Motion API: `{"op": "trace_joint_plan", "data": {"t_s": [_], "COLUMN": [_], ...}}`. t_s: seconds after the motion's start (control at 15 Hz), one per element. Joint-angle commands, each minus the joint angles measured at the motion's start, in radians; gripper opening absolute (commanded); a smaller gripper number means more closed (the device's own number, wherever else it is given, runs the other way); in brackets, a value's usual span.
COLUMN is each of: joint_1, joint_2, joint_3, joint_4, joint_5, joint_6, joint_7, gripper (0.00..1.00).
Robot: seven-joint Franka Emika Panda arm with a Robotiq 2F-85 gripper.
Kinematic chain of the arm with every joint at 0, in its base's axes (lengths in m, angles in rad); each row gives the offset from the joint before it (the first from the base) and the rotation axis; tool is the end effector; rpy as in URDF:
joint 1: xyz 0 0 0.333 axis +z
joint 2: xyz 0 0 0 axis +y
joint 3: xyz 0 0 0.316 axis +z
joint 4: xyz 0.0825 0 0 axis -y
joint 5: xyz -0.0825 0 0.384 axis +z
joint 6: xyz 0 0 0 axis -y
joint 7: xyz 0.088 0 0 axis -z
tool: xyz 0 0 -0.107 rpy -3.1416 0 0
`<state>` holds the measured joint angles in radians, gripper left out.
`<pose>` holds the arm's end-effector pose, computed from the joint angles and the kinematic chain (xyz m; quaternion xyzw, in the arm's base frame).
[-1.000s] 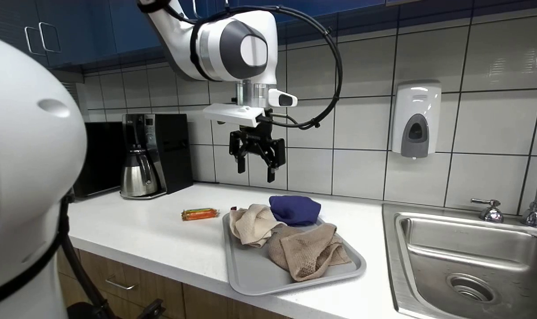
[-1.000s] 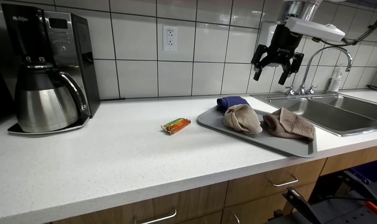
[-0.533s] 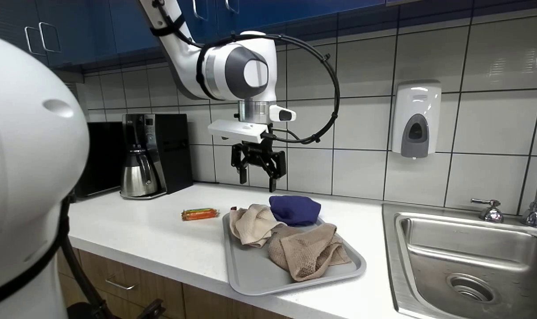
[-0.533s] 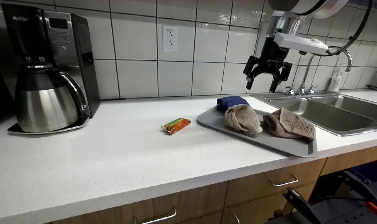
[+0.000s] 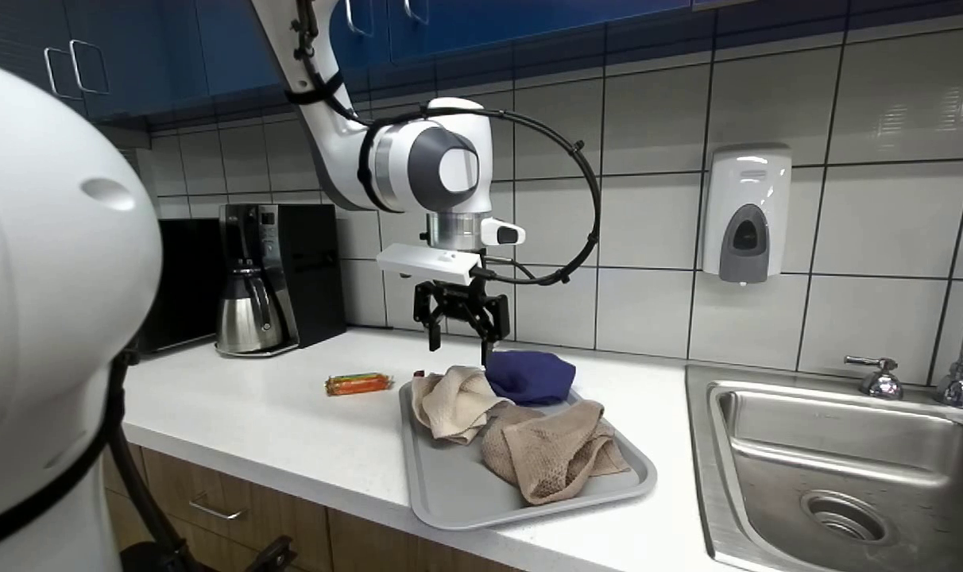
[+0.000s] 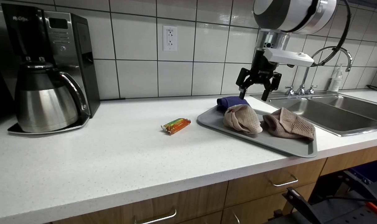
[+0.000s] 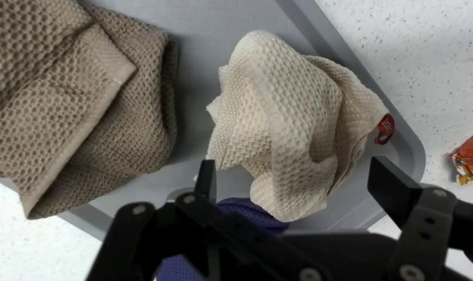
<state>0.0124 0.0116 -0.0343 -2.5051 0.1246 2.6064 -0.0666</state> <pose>0.4746 -0.0130 0.2861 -0.9980 0.0298 -0.0462 0.0319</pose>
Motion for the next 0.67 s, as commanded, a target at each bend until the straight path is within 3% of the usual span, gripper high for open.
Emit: {"op": "trace_joint_plan", "data": {"t_s": [0.0,0.6], "joint_1": [-0.003,-0.011], "joint_2": [0.054,0.144], "joint_3": [0.019,0.041], "joint_4": [0.025,0.027], "joint_5": [-0.004,0.001], "joint_6": [0.034,0.082], "joint_7": [-0.028,-0.054], "gripper": [1.00,1.00]}}
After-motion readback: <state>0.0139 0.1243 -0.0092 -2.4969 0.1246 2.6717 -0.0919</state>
